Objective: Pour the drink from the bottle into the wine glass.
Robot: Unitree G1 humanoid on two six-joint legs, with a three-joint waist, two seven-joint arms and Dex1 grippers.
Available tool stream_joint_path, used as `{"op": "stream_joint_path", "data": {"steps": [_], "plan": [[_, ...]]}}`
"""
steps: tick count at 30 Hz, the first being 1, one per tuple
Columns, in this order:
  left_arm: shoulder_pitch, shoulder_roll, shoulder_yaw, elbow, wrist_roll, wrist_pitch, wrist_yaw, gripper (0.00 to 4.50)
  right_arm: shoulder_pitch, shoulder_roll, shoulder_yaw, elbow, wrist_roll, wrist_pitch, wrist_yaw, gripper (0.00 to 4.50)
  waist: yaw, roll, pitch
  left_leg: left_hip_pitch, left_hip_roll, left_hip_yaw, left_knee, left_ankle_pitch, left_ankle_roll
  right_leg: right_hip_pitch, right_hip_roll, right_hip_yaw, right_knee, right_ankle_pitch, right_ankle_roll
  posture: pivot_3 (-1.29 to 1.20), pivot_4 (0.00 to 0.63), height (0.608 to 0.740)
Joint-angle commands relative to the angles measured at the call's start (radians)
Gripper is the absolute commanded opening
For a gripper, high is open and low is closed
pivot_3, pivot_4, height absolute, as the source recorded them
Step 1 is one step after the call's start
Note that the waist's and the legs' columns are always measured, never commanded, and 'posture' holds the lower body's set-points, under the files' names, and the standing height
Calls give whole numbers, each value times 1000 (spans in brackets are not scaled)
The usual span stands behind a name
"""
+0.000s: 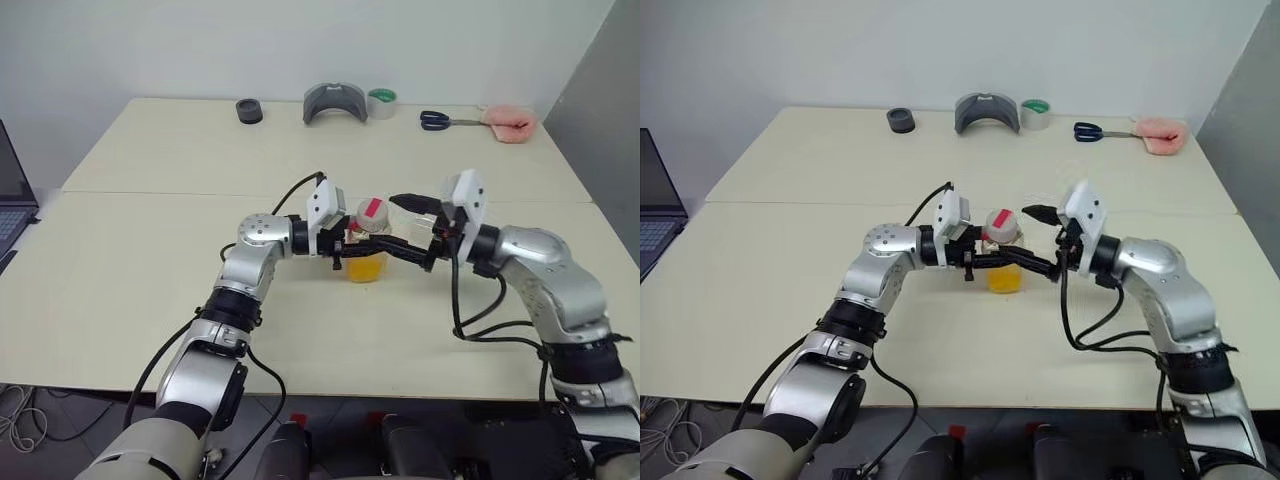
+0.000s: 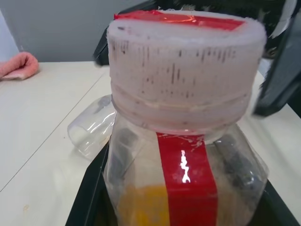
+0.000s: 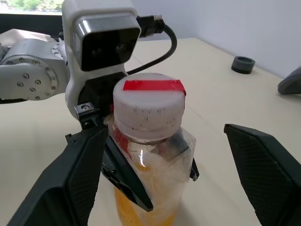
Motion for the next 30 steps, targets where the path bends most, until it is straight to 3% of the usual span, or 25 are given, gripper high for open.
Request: {"op": "stream_joint_path", "data": {"steps": [1,8,30], "plan": [[-26,-7,11,-32,-21,-13,-3,1710,18,22,-19,-119,-1,18,-88,4243,-4,0,0,0,0,0,0,0,0,0,0,0,0,0,0,0,150,740],[-34,-11,11,-17,-23,-3,-12,1710,22,100,27,-165,-73,-8,-216,4243,-4,0,0,1,0,0,0,0,0,0,1,0,1,0,0,0,150,740],[-42,-18,15,-5,-20,2,-19,1709,42,46,-23,-136,-136,-41,-227,4243,-3,0,0,0,0,0,0,0,0,0,1,0,0,0,0,0,150,740]]}}
